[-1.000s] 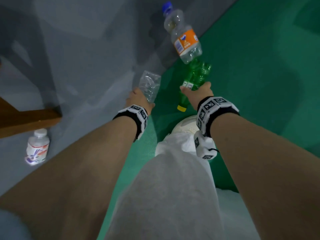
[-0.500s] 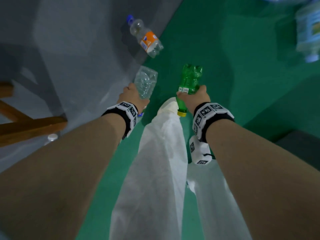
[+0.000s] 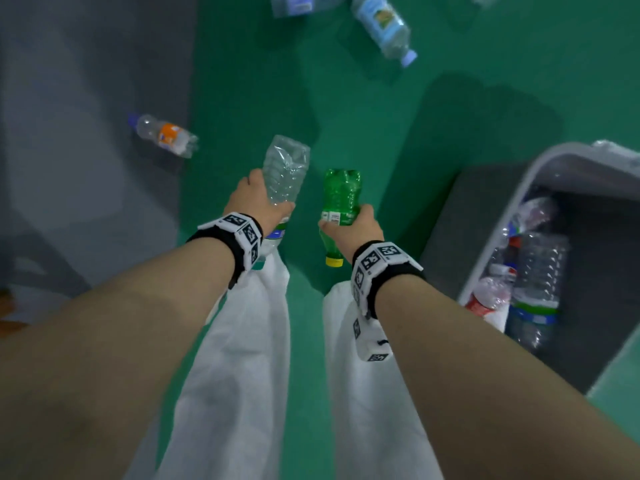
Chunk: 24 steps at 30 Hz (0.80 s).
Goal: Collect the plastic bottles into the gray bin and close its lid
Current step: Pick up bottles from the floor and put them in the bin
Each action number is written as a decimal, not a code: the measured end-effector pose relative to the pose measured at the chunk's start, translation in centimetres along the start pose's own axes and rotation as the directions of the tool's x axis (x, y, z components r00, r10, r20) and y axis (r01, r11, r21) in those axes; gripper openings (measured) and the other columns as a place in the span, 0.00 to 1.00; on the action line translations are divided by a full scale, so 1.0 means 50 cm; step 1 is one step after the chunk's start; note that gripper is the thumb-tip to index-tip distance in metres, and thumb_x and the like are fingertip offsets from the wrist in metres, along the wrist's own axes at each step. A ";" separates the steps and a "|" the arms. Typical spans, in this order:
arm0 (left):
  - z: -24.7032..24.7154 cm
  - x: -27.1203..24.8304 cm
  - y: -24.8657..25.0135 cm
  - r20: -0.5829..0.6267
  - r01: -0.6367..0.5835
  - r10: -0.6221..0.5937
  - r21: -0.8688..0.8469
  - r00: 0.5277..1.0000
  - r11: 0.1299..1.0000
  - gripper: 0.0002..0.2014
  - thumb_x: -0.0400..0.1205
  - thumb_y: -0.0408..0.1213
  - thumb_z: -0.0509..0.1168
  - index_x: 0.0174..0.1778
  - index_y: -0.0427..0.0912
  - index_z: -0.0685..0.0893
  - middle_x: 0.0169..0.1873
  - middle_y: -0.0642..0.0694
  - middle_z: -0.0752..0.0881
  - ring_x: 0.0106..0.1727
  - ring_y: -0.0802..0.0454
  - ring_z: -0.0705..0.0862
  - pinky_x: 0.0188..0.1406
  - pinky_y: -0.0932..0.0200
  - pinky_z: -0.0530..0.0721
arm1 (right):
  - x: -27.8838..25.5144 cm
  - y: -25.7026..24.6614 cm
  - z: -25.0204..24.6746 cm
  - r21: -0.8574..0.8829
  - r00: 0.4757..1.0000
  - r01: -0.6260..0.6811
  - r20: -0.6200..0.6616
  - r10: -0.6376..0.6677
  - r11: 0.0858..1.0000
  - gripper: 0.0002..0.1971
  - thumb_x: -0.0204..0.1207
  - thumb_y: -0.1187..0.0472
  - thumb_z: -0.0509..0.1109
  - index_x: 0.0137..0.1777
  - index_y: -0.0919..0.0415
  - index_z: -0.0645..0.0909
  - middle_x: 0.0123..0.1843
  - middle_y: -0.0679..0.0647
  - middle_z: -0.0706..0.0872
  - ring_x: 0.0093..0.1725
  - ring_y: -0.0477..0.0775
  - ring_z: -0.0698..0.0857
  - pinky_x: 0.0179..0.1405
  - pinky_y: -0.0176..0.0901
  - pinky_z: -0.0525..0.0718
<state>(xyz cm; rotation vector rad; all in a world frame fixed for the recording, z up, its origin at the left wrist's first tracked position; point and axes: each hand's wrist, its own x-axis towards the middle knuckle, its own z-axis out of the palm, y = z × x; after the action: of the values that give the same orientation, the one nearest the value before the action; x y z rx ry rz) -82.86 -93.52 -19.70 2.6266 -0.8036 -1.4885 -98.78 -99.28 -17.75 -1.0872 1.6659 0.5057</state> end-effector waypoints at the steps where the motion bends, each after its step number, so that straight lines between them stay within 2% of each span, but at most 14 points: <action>1: 0.015 -0.014 0.037 0.010 -0.030 0.030 0.013 1.000 0.999 0.33 0.72 0.49 0.73 0.68 0.39 0.70 0.60 0.40 0.80 0.57 0.40 0.83 0.59 0.44 0.83 | -0.003 0.022 -0.029 0.025 1.000 -0.005 -0.019 0.005 1.000 0.33 0.70 0.47 0.76 0.70 0.60 0.67 0.63 0.58 0.80 0.58 0.60 0.83 0.56 0.49 0.83; 5: 0.084 -0.069 0.174 0.066 -0.134 0.131 0.051 0.989 0.990 0.30 0.71 0.52 0.72 0.64 0.42 0.71 0.57 0.43 0.81 0.54 0.43 0.83 0.58 0.45 0.84 | -0.016 0.102 -0.136 0.143 0.996 -0.032 -0.075 0.043 0.989 0.38 0.69 0.47 0.75 0.75 0.59 0.64 0.66 0.59 0.79 0.60 0.60 0.83 0.60 0.52 0.83; 10: 0.179 -0.142 0.306 0.150 -0.237 0.222 0.095 0.963 0.967 0.31 0.71 0.55 0.70 0.65 0.45 0.72 0.57 0.46 0.81 0.53 0.46 0.84 0.57 0.46 0.84 | -0.030 0.202 -0.244 0.269 0.988 -0.052 -0.127 0.089 0.962 0.40 0.72 0.47 0.74 0.79 0.59 0.59 0.72 0.60 0.74 0.65 0.61 0.80 0.56 0.45 0.79; 12: 0.219 -0.171 0.350 0.171 -0.269 0.247 0.116 0.954 0.956 0.34 0.70 0.58 0.70 0.68 0.44 0.71 0.59 0.46 0.82 0.56 0.46 0.84 0.58 0.44 0.84 | -0.033 0.250 -0.279 0.331 0.982 -0.077 -0.139 0.129 0.940 0.38 0.72 0.47 0.74 0.77 0.58 0.61 0.71 0.59 0.75 0.65 0.61 0.80 0.54 0.44 0.80; 14: 0.255 -0.198 0.389 0.192 -0.298 0.268 0.151 0.944 0.943 0.35 0.71 0.59 0.70 0.69 0.43 0.71 0.60 0.45 0.82 0.57 0.45 0.83 0.58 0.45 0.84 | -0.035 0.298 -0.308 0.396 0.975 -0.098 -0.144 0.167 0.913 0.36 0.69 0.47 0.76 0.73 0.58 0.65 0.66 0.58 0.79 0.60 0.59 0.83 0.57 0.47 0.83; 16: 0.296 -0.226 0.431 0.214 -0.335 0.296 0.178 0.931 0.925 0.30 0.72 0.57 0.71 0.65 0.44 0.74 0.57 0.47 0.83 0.54 0.47 0.83 0.56 0.49 0.84 | -0.038 0.358 -0.343 0.437 0.968 -0.116 -0.150 0.199 0.892 0.34 0.69 0.48 0.77 0.71 0.58 0.66 0.63 0.57 0.81 0.55 0.56 0.83 0.52 0.44 0.82; 18: 0.330 -0.254 0.468 0.231 -0.368 0.324 0.183 0.917 0.912 0.26 0.72 0.56 0.72 0.60 0.46 0.76 0.52 0.50 0.83 0.50 0.50 0.83 0.52 0.53 0.83 | -0.040 0.413 -0.371 0.458 0.960 -0.128 -0.166 0.226 0.880 0.34 0.70 0.49 0.76 0.72 0.58 0.66 0.63 0.56 0.81 0.57 0.57 0.83 0.50 0.41 0.78; 21: 0.382 -0.286 0.518 0.276 -0.416 0.356 0.203 0.893 0.886 0.23 0.72 0.57 0.72 0.56 0.48 0.76 0.49 0.52 0.82 0.48 0.53 0.82 0.49 0.57 0.81 | -0.040 0.488 -0.403 0.495 0.943 -0.151 -0.188 0.275 0.856 0.37 0.70 0.48 0.76 0.75 0.57 0.65 0.67 0.57 0.79 0.64 0.59 0.81 0.59 0.44 0.78; 24: 0.440 -0.305 0.567 0.325 -0.439 0.358 0.228 0.876 0.869 0.23 0.73 0.56 0.72 0.57 0.48 0.76 0.49 0.53 0.81 0.48 0.52 0.81 0.49 0.59 0.79 | -0.028 0.556 -0.427 0.538 0.921 -0.183 -0.199 0.335 0.823 0.36 0.69 0.48 0.77 0.74 0.57 0.67 0.66 0.57 0.80 0.63 0.59 0.81 0.60 0.45 0.78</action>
<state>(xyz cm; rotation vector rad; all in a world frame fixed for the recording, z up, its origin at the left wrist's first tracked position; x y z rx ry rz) -118.93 -106.33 -12.22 2.2335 -1.6041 -1.7273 -133.54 -101.08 -13.39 -0.5513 2.0683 0.0521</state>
